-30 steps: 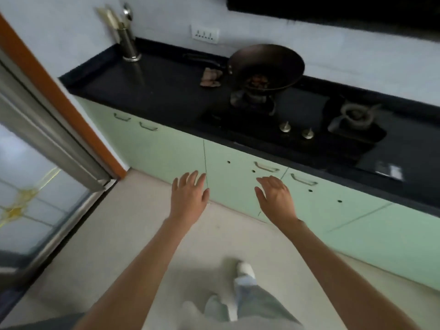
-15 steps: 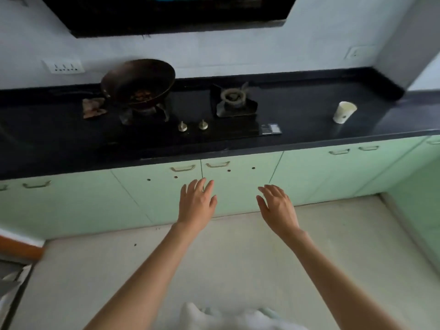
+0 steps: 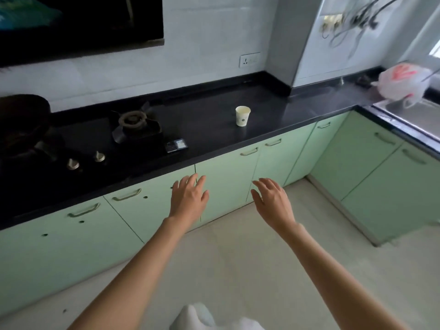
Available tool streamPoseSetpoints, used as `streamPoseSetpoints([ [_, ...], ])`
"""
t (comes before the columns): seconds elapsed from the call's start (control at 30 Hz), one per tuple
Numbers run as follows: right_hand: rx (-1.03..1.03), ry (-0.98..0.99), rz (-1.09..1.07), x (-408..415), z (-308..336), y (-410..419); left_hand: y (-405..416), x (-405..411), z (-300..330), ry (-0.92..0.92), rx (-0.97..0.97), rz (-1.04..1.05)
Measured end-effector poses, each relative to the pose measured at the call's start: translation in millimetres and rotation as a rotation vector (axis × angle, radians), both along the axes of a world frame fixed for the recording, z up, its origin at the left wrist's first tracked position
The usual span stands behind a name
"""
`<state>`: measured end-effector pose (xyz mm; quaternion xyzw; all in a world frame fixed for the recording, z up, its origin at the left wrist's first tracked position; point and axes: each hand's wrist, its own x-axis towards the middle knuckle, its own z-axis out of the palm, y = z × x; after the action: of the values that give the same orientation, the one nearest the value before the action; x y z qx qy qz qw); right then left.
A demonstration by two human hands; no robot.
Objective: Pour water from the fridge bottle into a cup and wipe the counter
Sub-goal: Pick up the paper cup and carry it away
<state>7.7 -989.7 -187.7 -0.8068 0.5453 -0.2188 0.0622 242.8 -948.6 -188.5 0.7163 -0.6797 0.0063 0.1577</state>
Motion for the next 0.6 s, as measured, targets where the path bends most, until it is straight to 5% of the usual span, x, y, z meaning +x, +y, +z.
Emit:
streamPoseSetpoints([
  [0.6, 0.002, -0.003, -0.135, -47.5, -9.3, -189.0, -220.1, -50.6, -19.9, 0.003, -0.014, -0.137],
])
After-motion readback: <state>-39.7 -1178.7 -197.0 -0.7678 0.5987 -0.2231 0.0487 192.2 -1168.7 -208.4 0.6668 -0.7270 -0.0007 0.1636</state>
